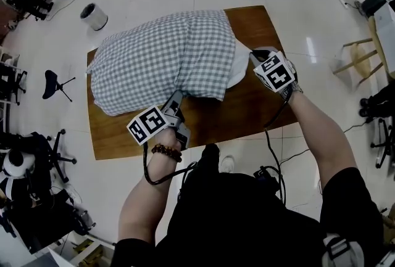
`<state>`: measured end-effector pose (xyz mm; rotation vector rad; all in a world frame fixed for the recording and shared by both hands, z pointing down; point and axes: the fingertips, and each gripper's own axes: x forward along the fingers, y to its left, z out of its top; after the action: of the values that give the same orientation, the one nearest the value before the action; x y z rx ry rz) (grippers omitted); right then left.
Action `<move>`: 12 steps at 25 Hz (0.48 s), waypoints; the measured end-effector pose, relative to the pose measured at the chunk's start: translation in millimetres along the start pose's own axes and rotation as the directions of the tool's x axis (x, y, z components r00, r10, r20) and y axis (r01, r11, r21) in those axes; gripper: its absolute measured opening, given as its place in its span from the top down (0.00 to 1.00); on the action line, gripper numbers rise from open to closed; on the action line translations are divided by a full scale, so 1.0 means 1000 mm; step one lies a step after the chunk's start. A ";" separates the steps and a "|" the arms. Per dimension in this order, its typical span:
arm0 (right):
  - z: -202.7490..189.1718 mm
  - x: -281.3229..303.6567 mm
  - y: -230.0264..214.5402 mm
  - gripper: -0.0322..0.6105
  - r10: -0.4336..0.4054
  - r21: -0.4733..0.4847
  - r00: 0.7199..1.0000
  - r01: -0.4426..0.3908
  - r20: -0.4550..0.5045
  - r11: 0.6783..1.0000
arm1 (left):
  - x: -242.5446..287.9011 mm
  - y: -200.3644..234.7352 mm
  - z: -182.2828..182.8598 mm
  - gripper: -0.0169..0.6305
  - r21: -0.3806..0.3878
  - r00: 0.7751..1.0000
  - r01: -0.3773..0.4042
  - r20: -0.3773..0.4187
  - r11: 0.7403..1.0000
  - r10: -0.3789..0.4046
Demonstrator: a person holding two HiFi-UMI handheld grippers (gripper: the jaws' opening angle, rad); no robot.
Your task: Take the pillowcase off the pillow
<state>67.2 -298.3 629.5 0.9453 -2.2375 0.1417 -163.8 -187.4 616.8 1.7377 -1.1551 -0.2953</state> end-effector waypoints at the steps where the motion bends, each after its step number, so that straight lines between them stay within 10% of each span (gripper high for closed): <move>1: -0.001 -0.002 0.001 0.93 -0.006 0.000 1.000 0.006 -0.001 1.000 | -0.005 0.001 0.002 0.97 0.001 1.000 -0.003 0.008 1.000 0.003; 12: -0.022 -0.034 0.003 0.93 -0.062 -0.012 0.998 0.062 -0.013 0.998 | -0.046 0.014 0.013 0.97 0.012 0.998 -0.029 0.063 1.000 0.028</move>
<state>94.4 -268.7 624.3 1.0036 -2.1917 0.1059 -203.8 -158.8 608.0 1.7330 -1.2285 -0.3277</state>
